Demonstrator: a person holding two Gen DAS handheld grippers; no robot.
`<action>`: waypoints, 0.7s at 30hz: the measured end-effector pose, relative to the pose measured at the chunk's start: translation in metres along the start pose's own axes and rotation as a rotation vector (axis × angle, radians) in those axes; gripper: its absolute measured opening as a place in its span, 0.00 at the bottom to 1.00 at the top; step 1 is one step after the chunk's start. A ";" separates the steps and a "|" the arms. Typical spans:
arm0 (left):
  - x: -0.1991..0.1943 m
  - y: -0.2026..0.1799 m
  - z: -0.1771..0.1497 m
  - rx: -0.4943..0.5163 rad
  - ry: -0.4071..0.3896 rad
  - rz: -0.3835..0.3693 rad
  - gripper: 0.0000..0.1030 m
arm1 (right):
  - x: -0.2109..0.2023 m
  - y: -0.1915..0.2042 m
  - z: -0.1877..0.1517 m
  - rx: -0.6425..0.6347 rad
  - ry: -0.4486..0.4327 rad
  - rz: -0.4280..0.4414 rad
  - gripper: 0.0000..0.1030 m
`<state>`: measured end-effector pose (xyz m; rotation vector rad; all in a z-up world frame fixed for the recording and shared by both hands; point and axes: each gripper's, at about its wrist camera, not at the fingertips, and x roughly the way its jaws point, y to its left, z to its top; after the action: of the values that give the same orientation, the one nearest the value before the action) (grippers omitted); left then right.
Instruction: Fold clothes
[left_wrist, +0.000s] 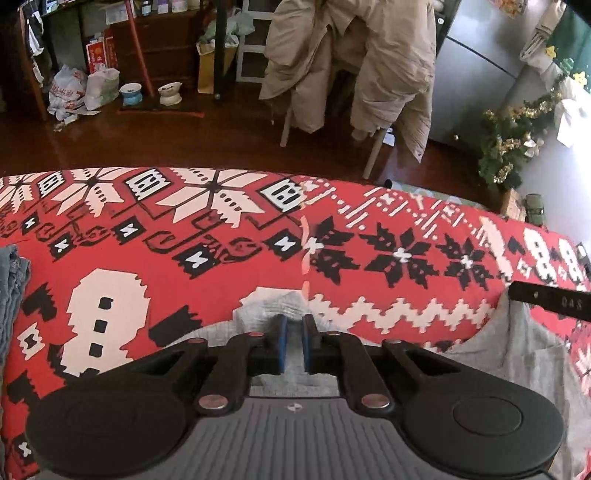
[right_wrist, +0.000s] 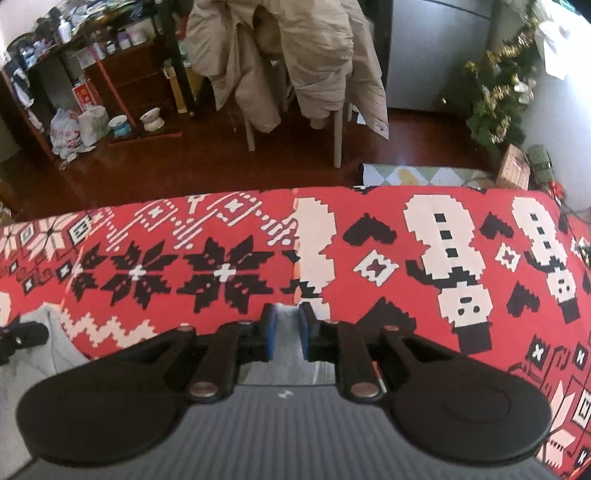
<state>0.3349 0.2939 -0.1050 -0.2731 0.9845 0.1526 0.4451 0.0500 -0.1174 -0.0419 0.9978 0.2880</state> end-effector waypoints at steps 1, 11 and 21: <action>-0.004 -0.001 0.001 -0.006 -0.006 -0.017 0.08 | -0.006 0.002 -0.001 -0.009 -0.008 0.006 0.16; 0.012 -0.042 -0.012 0.072 0.049 -0.147 0.05 | -0.019 0.054 -0.034 -0.160 0.056 0.146 0.12; 0.003 -0.032 0.006 0.009 0.008 -0.117 0.05 | -0.014 0.038 -0.016 -0.068 0.026 0.088 0.12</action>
<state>0.3495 0.2652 -0.0998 -0.3225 0.9746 0.0409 0.4146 0.0805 -0.1106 -0.0637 1.0172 0.4031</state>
